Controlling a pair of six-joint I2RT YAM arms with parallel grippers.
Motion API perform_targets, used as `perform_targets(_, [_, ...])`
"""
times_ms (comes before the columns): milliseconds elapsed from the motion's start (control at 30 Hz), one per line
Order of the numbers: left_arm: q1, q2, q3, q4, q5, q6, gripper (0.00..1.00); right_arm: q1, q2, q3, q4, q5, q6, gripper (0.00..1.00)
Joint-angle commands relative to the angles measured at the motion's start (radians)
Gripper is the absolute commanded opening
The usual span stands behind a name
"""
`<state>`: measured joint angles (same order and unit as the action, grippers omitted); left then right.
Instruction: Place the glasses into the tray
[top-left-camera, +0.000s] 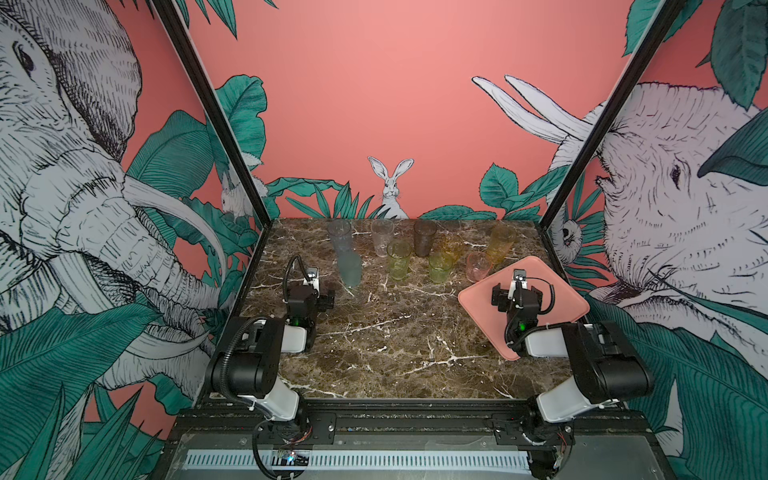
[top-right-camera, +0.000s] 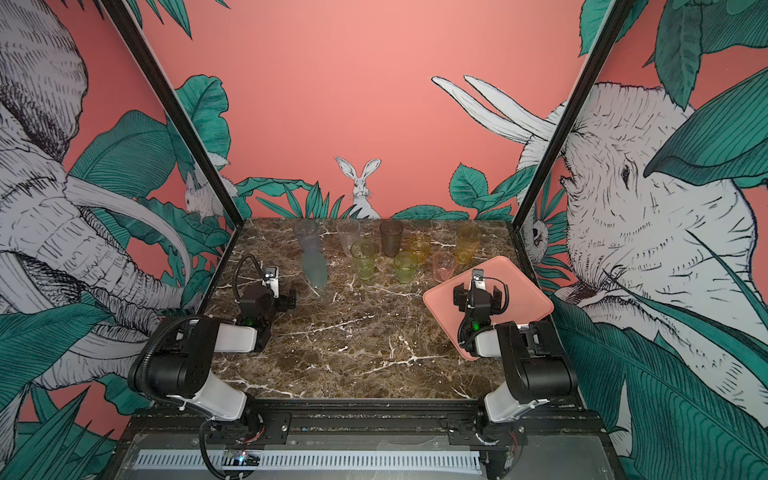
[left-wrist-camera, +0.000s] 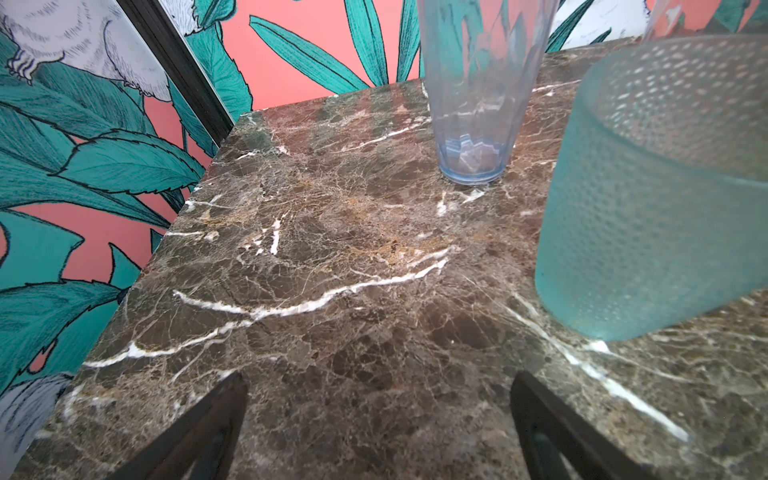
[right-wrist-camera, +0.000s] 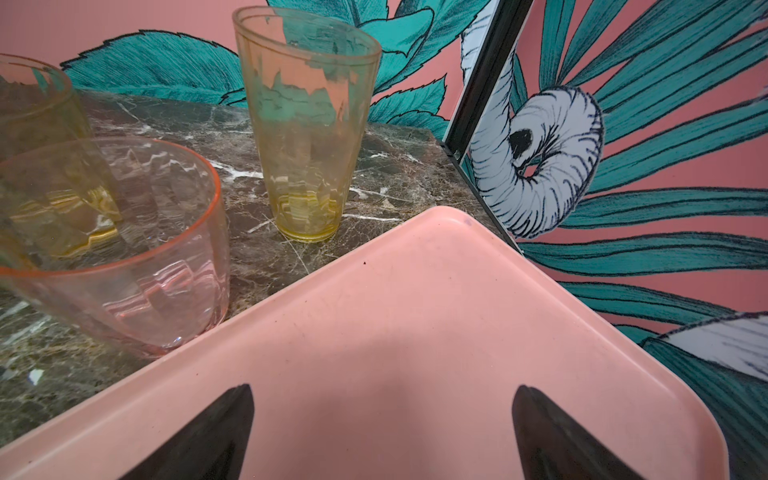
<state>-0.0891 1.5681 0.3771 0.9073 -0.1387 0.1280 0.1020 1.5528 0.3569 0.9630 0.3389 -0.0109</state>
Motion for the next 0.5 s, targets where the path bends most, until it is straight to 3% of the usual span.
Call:
perform_targets(0, [0.004,-0.069,-0.031,0.05,0.018,0.016,1.0,-0.003,0.003,-0.028,0.087,-0.004,-0.004,0.99])
perform_targets(67, [0.003,-0.135,-0.023,-0.036,0.013,0.01,1.0,-0.002,0.004,-0.044,0.117,-0.005,-0.004,0.99])
perform_targets(200, [0.003,-0.283,0.078,-0.383,-0.053,-0.066,1.0,-0.002,-0.028,-0.047,0.093,-0.032,-0.013,0.99])
perform_targets(333, [0.003,-0.387,0.117,-0.538,-0.052,-0.117,1.0,-0.003,-0.112,-0.034,-0.009,-0.017,-0.007,0.99])
perform_targets(467, [0.002,-0.48,0.197,-0.753,-0.073,-0.262,1.0,-0.003,-0.235,0.027,-0.218,0.0,0.007,0.99])
